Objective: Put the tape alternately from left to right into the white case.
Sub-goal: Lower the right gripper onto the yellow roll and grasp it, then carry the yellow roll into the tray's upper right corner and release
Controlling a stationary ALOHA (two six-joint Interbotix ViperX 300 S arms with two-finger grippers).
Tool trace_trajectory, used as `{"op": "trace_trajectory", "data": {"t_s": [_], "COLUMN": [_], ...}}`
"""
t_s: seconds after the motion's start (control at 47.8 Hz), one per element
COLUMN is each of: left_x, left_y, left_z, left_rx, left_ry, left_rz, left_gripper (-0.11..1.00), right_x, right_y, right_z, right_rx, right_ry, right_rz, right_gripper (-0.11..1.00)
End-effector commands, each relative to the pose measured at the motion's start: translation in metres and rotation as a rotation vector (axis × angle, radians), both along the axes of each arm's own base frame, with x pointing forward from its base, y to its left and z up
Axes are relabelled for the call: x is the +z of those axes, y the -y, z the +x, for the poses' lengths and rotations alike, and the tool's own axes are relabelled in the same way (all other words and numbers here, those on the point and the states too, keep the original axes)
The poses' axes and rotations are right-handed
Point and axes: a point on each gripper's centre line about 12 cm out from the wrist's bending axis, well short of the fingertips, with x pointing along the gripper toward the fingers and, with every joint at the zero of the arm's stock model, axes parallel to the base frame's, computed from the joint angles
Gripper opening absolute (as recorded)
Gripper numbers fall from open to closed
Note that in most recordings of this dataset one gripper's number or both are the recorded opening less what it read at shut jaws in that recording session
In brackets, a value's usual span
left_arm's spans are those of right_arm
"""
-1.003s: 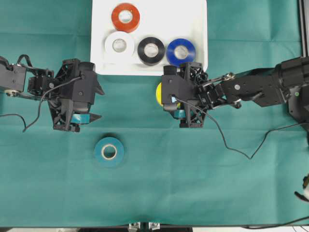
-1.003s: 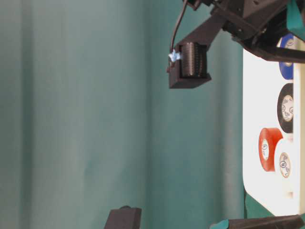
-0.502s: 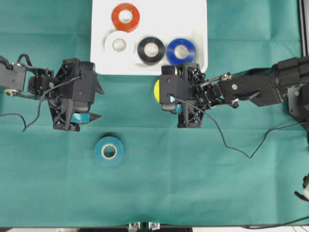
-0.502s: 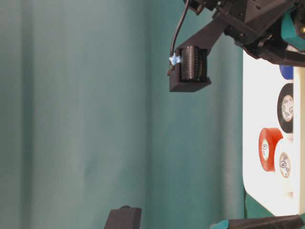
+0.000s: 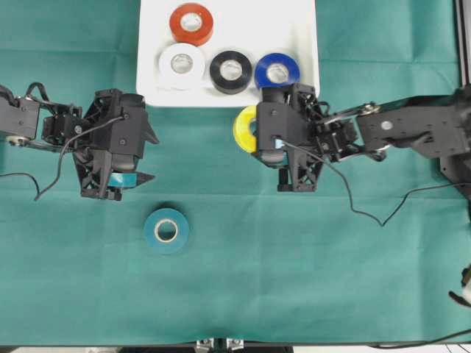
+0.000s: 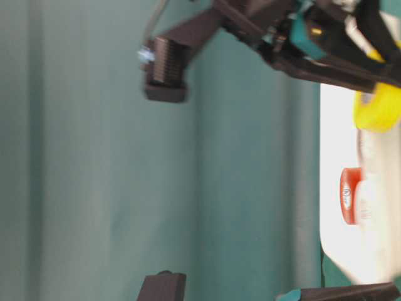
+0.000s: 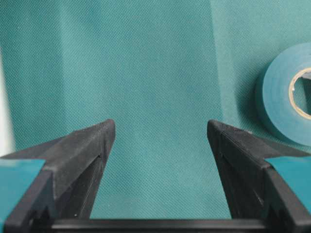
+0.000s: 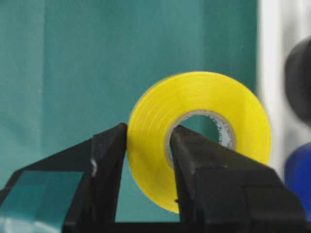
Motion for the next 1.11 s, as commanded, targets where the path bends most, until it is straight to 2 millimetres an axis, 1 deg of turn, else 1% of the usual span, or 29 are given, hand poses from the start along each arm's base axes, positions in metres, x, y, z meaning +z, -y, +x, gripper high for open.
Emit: {"op": "trace_trajectory", "data": {"t_s": [0.0,0.146,0.878,1.087], "left_x": [0.007,0.007,0.008,0.007], "left_y": [0.001,0.001,0.001,0.001], "left_z": [0.003,0.003,0.003,0.003], "left_rx": [-0.001,-0.001,-0.003,-0.003], "left_ry": [0.023,0.023,0.026,0.026], "left_rz": [-0.002,-0.002,-0.002,-0.002], "left_gripper": [0.91,0.91,0.91,0.91], "right_x": [0.020,0.023,0.025,0.025], "right_y": [0.002,0.001,0.000,0.014], "right_z": [0.000,-0.001,0.000,-0.001], "right_rx": [-0.005,-0.004,0.003,-0.024], "right_ry": [0.049,0.054,0.057,0.044], "right_rz": [-0.002,-0.003,-0.007,-0.038], "right_gripper": [0.30,0.30,0.30,0.30]}}
